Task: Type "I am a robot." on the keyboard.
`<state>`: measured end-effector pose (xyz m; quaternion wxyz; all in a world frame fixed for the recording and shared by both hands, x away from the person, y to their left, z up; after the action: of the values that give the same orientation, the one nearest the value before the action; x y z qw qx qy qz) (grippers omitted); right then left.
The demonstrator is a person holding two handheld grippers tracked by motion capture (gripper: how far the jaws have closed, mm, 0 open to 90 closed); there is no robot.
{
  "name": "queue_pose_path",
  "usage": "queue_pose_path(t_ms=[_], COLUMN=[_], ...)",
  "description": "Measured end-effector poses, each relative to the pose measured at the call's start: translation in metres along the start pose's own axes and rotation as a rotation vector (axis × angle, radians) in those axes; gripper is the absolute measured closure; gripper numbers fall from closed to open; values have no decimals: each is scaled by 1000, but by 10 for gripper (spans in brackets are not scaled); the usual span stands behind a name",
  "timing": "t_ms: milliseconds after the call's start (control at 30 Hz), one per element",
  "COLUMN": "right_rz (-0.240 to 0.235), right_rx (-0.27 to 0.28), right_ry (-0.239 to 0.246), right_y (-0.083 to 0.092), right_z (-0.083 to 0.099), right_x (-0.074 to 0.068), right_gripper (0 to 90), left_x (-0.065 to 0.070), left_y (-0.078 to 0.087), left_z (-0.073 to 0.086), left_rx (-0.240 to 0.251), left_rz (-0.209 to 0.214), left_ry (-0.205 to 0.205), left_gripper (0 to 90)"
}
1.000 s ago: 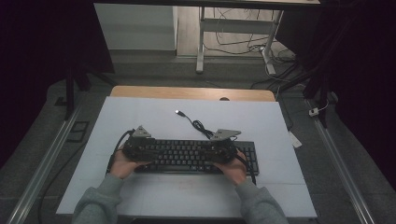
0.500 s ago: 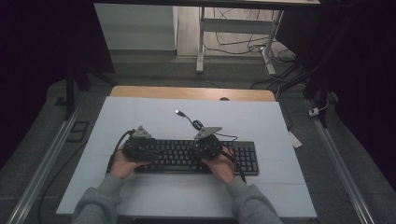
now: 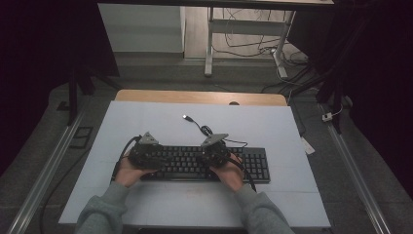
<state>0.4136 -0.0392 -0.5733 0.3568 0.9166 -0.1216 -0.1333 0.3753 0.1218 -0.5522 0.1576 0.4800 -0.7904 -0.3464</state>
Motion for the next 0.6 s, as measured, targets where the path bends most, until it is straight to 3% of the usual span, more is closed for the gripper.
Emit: queue_pose_path(t_ms=[433, 600], right_rz=[9, -1], right_rx=[-1, 42], right_ry=[8, -2], right_y=[-2, 8], right_z=[1, -3], right_x=[1, -1], right_gripper=[900, 900], left_x=[0, -1], left_y=[0, 1], left_z=[0, 0], left_rx=[-1, 3], left_rz=[-1, -2], left_ry=[-4, 0], left_gripper=[337, 338])
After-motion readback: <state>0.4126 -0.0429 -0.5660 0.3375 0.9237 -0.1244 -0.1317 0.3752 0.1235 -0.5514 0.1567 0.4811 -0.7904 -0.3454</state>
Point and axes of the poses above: each handheld gripper's, and its own axes: y roughly backward along the jaws, z roughly out of its underside, x roughly to its right, the point moved 9 cm from there along -y, roughly forward along the jaws, and after that the axes turned 15 degrees about -z, right-handed, at the moved point
